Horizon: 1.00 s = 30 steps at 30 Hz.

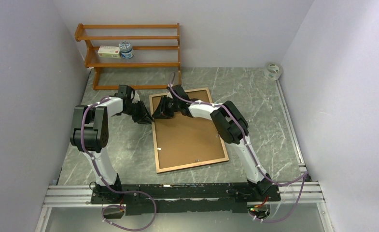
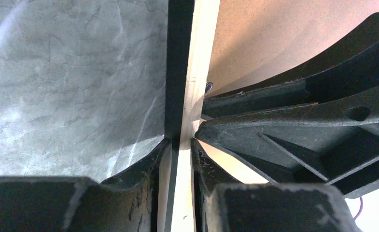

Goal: Put the photo into the frame
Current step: Install the photo frame at the center of the board, then adjust the photo frame at the center of the board.

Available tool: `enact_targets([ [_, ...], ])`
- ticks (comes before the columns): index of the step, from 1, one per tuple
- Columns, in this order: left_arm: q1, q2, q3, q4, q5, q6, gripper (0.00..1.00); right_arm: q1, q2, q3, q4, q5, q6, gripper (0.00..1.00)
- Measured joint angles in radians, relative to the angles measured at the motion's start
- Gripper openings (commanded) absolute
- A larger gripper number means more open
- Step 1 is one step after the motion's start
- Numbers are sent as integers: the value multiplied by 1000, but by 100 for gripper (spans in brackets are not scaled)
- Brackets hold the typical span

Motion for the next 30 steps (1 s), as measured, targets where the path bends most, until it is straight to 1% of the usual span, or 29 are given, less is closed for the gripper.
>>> enact_targets([
  [4, 0, 0, 0, 0, 0, -1, 24, 0, 13, 19, -5, -13, 9, 31],
  [11, 1, 0, 2, -11, 0, -4, 26, -1, 7, 7, 28, -19, 24, 44],
  [16, 2, 0, 10, -27, -10, -5, 29, -17, -89, -66, 0, 6, -12, 45],
  [20, 3, -2, 13, -35, -25, -4, 35, -64, -204, -87, -79, 41, -61, 45],
  [23, 3, -7, 15, -48, -44, 2, 41, -126, -303, -109, -135, 89, -98, 46],
  [25, 5, -7, 29, -66, -69, 11, 47, -161, -369, -143, -165, 129, -120, 47],
  [28, 16, -7, 74, -93, -98, 28, 55, -216, -466, -214, -228, 209, -159, 49],
  [30, 27, 2, 129, -106, -110, 39, 58, -234, -521, -260, -283, 261, -185, 51],
])
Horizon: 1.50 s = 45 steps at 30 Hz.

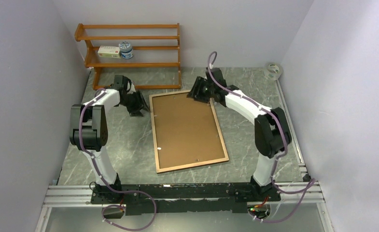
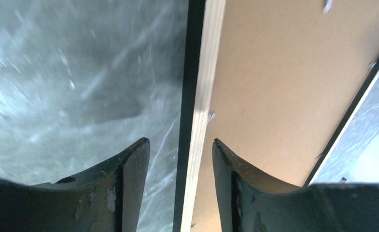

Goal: Put the photo into the frame
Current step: Adjust the photo frame at the center of the board.

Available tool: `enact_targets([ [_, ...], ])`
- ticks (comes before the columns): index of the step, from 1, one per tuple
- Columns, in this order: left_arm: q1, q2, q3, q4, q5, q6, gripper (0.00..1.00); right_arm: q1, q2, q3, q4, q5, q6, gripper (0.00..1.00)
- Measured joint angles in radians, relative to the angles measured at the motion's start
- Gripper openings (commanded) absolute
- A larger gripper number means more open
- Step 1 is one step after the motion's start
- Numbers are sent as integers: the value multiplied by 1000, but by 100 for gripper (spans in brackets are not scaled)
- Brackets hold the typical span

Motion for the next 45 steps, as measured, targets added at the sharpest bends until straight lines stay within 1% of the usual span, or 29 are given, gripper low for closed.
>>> enact_targets([
  [3, 12, 32, 98, -1, -24, 14, 63, 0, -78, -84, -68, 56, -39, 53],
  [7, 21, 82, 184, 35, -19, 61, 66, 4, -190, -205, -162, 63, -124, 53],
  [11, 19, 160, 266, 77, 37, 134, 69, 4, -330, -354, -210, -43, -230, 56],
  [14, 16, 211, 304, 113, 72, 177, 73, 8, -438, -465, -245, -137, -276, 59],
  [16, 11, 242, 322, 133, 77, 204, 77, 15, -488, -521, -270, -187, -288, 61],
  [20, -11, 280, 344, 164, 60, 255, 82, 33, -555, -618, -318, -267, -291, 65],
  [22, -26, 291, 353, 179, 40, 277, 84, 37, -577, -653, -335, -292, -285, 66],
  [26, -53, 296, 358, 222, 22, 314, 84, 37, -608, -708, -362, -337, -266, 68],
  [32, -61, 328, 367, 276, 37, 350, 86, 34, -608, -727, -384, -373, -254, 69],
  [37, -58, 344, 379, 298, 61, 383, 87, 33, -593, -749, -398, -357, -234, 69],
  [41, -58, 344, 379, 304, 53, 414, 89, 27, -564, -790, -415, -295, -214, 69],
  [45, -60, 349, 380, 310, 82, 448, 84, 24, -554, -845, -414, -259, -180, 69],
])
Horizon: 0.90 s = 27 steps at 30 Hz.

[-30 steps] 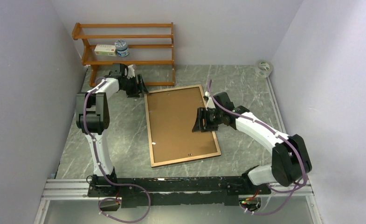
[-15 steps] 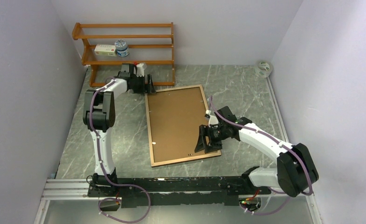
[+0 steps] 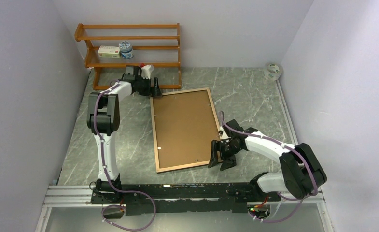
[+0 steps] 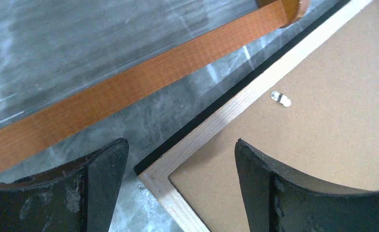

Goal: Put the photo into the frame
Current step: Adjust the photo frame at the center of the board.

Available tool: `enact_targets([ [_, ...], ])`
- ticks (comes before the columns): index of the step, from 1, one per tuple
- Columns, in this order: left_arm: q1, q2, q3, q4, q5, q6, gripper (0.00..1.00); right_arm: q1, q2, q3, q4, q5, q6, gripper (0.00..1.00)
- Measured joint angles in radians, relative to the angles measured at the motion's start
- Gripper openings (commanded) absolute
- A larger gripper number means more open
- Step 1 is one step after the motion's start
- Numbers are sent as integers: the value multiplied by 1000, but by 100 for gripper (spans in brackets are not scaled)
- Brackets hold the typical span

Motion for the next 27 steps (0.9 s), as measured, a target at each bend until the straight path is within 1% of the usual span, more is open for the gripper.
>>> enact_targets([
  [4, -3, 17, 15, -3, 74, 16, 75, -2, 3, -16, 6, 23, 40, 68],
  [6, -5, 18, 15, -2, 92, 34, 70, -6, 7, -16, 13, 31, 69, 67],
  [8, -2, 18, 11, -3, 98, 45, 67, -15, 12, -16, 14, 37, 99, 65],
  [11, 6, 9, -9, -9, 104, 56, 67, -41, 19, -13, 11, 55, 148, 65],
  [15, 17, -71, -113, -29, 80, 67, 63, -84, 12, -1, -6, 116, 200, 65],
  [17, 24, -115, -166, -54, 56, 57, 61, -111, 12, 11, -18, 158, 212, 65],
  [19, 27, -154, -213, -75, 30, 31, 61, -144, 21, 27, -24, 197, 217, 64],
  [22, 27, -205, -288, -61, 6, -26, 62, -202, 78, 86, -39, 258, 215, 64],
  [27, 27, -337, -482, -14, -25, -141, 61, -276, 198, 218, -31, 390, 174, 64],
])
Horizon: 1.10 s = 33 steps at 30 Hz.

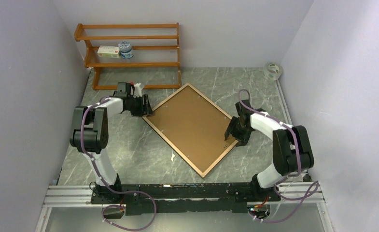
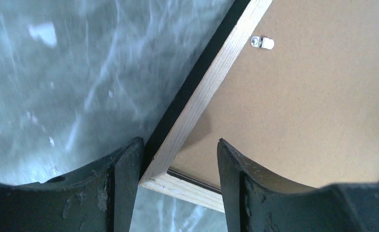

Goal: Put the photo into the frame
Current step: Adjust the photo frame at the center of the board.

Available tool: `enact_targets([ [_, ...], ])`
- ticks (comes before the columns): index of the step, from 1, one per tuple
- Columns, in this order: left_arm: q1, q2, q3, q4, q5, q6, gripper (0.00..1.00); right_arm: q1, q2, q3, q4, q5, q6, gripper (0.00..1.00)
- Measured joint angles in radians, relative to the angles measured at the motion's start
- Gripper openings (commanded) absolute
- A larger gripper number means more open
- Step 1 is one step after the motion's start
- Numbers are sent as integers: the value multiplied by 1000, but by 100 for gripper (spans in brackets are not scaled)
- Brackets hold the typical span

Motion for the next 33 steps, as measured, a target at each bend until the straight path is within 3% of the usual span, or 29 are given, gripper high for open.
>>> enact_targets([
  [10, -53, -269, -294, -26, -153, -218, 62, -48, 176, 212, 14, 155, -106, 65],
  [15, -80, -381, -392, -100, -154, -305, 69, -46, 223, 274, 54, 206, -137, 66],
  [22, -95, -382, -373, -185, -120, -327, 78, -26, 237, 312, 70, 269, -116, 69],
  [33, -100, -321, -295, -266, -117, -304, 80, -21, 216, 313, 52, 273, -91, 73],
])
